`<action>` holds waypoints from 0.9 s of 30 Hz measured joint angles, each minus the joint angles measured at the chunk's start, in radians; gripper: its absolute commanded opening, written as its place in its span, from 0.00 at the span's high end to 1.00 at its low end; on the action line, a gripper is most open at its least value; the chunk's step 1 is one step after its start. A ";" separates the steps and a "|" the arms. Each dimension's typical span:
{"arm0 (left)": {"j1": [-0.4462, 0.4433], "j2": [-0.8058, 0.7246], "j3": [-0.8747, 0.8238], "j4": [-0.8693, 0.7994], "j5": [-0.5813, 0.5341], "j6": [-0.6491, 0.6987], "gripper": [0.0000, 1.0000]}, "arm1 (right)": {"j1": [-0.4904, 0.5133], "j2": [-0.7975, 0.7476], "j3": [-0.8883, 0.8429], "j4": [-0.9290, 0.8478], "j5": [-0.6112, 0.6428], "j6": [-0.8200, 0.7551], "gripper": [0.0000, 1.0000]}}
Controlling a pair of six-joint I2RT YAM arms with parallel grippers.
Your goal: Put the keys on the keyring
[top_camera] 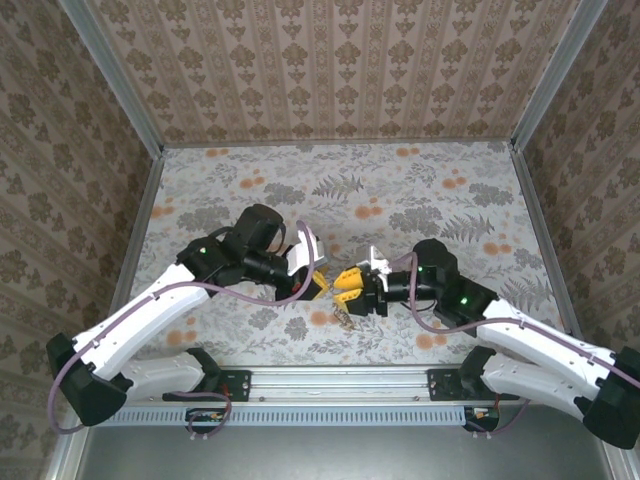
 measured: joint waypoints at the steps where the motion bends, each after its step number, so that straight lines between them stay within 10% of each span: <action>1: -0.001 -0.005 0.000 -0.002 0.000 0.002 1.00 | 0.000 -0.009 0.000 0.000 0.006 0.000 0.60; 27: -0.018 -0.029 0.000 -0.010 -0.027 0.015 1.00 | 0.011 0.019 0.020 -0.051 0.033 -0.024 0.70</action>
